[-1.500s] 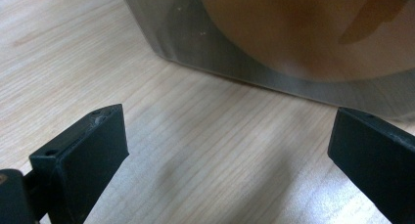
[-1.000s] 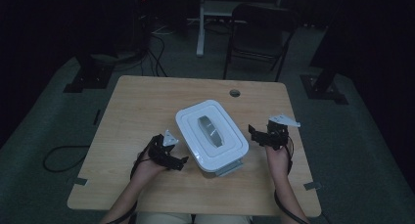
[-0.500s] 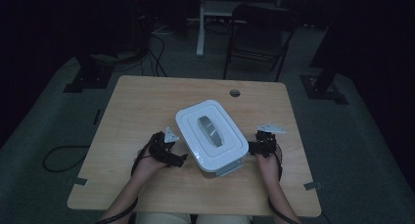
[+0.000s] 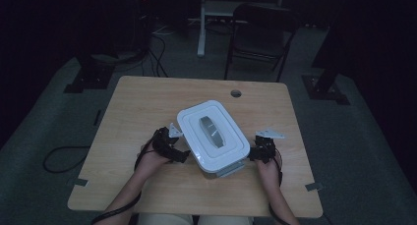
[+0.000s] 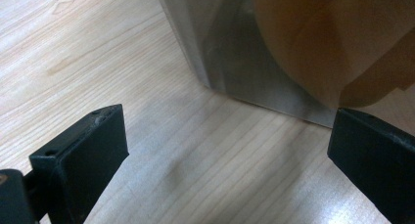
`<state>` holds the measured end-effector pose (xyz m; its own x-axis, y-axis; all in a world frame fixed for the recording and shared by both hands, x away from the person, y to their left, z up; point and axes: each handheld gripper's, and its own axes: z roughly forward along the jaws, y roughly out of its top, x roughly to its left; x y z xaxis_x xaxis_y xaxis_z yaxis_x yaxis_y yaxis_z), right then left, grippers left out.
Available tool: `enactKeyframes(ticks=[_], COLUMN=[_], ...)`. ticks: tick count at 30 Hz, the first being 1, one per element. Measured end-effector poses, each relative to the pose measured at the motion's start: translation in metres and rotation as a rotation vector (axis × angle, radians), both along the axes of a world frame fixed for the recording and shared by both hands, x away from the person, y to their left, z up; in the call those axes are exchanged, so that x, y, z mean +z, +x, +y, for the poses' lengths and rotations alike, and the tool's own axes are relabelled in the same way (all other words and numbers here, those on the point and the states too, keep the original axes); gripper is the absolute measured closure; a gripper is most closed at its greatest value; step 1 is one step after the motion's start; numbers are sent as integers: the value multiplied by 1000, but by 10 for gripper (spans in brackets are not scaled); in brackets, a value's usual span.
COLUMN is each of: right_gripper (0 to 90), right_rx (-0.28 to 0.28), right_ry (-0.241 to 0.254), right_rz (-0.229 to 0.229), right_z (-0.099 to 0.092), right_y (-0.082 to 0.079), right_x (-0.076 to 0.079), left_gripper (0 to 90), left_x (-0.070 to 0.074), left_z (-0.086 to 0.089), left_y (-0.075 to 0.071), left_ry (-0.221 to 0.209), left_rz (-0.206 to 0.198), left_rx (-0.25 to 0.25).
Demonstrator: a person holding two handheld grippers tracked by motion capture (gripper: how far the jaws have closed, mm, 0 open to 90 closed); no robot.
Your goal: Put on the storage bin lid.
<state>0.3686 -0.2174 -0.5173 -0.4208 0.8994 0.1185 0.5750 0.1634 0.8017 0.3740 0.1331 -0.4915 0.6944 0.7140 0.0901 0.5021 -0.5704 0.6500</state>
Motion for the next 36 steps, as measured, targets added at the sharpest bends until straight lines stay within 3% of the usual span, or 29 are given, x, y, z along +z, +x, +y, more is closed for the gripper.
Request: enactKeyframes(ticks=[5,15,22,25,26,31,36], right_gripper=[163,165,176,176,157,160,163], right_rx=[34,62,77,81,91,87,116], right_ry=[12,16,12,6,1,0,8], right_rz=[3,8,4,-1,2,3,6], right_z=[-1,0,6,7,8,9,13], right_y=[-8,-27,-44,-45,-46,-44,-45], right_x=[0,1,2,2,2,1,1], left_gripper=[19,19,19,19,18,18,19], left_x=[3,6,8,8,9,12,13], left_z=[-6,-12,-8,-6,-4,-1,3], left_y=[7,14,13,12,11,7,7], left_ry=[28,27,23,22,1,-24,-10], left_rz=[-9,-13,-18,-19,-22,-34,-38], left_rx=[-4,-17,-8,-6,-3,-3,1])
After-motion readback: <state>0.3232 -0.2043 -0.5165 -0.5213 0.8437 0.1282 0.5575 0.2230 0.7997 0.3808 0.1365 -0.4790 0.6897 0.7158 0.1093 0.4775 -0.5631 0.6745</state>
